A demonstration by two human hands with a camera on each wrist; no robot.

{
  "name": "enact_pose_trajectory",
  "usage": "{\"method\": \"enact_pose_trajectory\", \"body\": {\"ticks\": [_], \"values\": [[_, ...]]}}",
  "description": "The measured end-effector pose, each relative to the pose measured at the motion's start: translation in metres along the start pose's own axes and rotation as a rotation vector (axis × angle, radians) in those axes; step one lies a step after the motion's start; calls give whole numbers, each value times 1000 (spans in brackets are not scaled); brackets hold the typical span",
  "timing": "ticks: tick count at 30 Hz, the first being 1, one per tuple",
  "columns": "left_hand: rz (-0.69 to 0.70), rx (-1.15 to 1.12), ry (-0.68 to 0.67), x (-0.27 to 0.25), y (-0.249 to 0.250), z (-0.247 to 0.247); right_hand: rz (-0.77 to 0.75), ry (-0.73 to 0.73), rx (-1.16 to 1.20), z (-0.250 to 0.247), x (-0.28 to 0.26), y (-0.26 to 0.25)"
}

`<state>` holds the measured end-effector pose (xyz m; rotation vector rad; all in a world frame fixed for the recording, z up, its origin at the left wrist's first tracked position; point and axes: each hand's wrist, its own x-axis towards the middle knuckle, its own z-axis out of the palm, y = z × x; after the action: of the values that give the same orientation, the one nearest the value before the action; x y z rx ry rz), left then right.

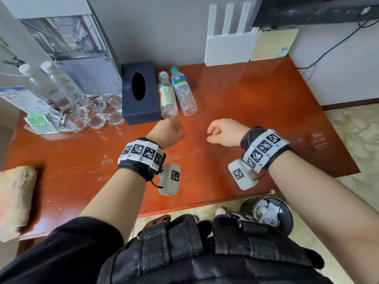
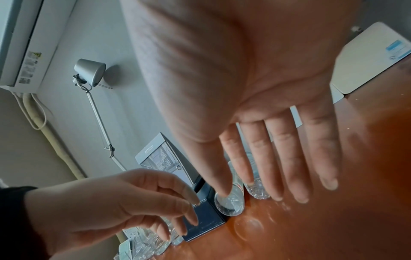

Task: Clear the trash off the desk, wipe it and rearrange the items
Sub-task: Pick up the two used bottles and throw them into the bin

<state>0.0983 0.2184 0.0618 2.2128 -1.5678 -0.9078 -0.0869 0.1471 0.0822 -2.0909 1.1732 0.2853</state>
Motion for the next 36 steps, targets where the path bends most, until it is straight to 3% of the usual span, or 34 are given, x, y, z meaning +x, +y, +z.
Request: {"method": "enact_pose_trajectory", "body": {"ticks": [12, 21, 31, 36], "values": [[-208, -97, 192, 64, -5, -26, -76, -53, -61, -43, 74, -2], [-355, -140, 154, 130, 8, -23, -61, 45, 44, -61, 151, -5], [-406, -37, 208, 173, 0, -5, -3, -11, 233, -55, 212, -5], [-375, -68, 165, 183, -8, 0, 49, 38, 304, -43, 239, 8]]}}
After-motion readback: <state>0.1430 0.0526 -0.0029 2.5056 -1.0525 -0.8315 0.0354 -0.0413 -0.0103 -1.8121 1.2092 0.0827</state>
